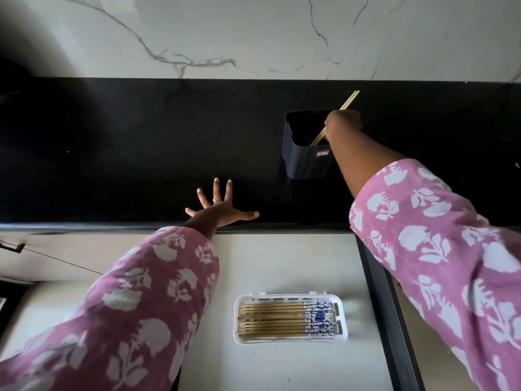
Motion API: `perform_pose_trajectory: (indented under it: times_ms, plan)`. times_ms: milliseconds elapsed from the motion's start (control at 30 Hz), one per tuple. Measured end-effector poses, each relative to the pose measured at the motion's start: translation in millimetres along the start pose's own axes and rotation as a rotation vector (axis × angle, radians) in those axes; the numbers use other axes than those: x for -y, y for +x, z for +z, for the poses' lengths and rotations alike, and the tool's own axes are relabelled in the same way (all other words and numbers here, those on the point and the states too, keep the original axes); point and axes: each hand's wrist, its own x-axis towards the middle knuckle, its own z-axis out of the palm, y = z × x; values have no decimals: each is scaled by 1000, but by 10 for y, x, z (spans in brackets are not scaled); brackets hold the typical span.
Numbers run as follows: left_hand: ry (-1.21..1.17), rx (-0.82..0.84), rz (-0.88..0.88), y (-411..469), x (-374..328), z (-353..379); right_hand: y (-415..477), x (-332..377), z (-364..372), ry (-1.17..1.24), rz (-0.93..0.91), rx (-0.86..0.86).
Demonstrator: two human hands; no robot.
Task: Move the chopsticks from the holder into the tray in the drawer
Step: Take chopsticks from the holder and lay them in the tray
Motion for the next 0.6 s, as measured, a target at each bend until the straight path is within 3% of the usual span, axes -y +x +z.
perform_pose_trajectory:
  times_ms: [67, 200, 400, 600]
  plan:
    - [-2, -1, 2, -9, -6, -1, -190, 81, -94, -16, -30, 22]
    - [8, -4, 3, -33, -13, -9, -215, 160, -219, -18, -182, -132]
    - [10, -8, 11, -82, -22, -4, -337, 236, -486, -39, -383, -106]
    - [9, -16, 16, -112, -20, -3, -369, 440, -855, 173, -495, -92]
